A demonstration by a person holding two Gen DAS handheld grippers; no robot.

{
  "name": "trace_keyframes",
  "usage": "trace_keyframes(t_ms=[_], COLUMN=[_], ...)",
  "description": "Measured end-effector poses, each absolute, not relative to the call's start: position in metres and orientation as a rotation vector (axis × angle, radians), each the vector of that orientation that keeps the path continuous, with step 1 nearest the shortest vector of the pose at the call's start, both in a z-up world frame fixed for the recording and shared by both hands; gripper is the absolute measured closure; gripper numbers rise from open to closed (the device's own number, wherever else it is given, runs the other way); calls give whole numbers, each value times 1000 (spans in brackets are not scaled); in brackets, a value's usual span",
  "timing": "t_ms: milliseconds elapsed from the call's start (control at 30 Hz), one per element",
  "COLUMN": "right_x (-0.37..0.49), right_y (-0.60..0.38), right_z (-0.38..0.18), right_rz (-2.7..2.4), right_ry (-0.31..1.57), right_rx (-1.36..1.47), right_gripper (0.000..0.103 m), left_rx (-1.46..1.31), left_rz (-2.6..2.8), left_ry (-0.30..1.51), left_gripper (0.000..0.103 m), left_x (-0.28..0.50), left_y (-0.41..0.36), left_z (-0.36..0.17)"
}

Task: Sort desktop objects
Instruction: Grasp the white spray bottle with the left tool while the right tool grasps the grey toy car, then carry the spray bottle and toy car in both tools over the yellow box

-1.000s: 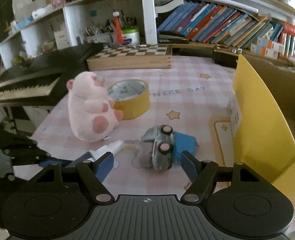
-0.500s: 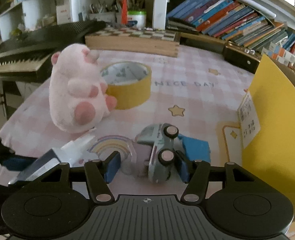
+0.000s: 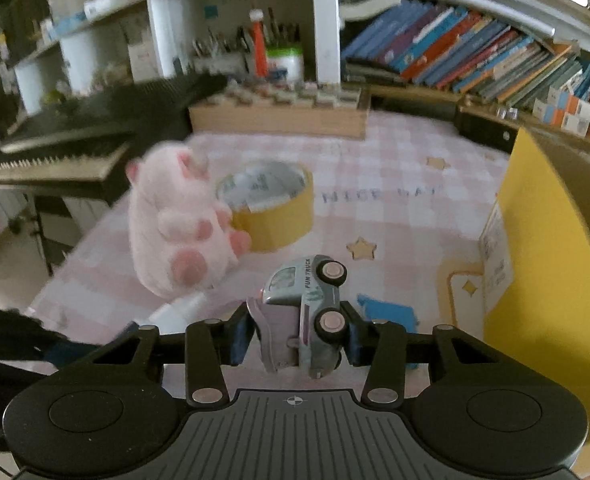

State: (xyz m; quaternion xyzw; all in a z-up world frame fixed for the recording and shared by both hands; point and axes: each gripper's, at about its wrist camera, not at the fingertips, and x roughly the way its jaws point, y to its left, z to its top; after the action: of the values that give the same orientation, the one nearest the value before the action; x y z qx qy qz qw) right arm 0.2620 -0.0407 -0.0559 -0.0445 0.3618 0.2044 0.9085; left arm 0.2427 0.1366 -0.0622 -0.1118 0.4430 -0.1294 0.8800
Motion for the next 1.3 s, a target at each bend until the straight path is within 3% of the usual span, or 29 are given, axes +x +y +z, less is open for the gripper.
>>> trace_keyframes(t_ms=[533, 1300], right_x=[187, 67], right_y=[-99, -157], right_z=[-2, -3], right_rz=[403, 257], right_ry=[675, 695], right_rx=[26, 93], right_gripper=[59, 59], left_rx=[-411, -408], left_rz=[-364, -494], left_ry=[856, 825], left_gripper=[73, 73], left_x=[194, 92], left_y=[124, 84], left_z=[-21, -8])
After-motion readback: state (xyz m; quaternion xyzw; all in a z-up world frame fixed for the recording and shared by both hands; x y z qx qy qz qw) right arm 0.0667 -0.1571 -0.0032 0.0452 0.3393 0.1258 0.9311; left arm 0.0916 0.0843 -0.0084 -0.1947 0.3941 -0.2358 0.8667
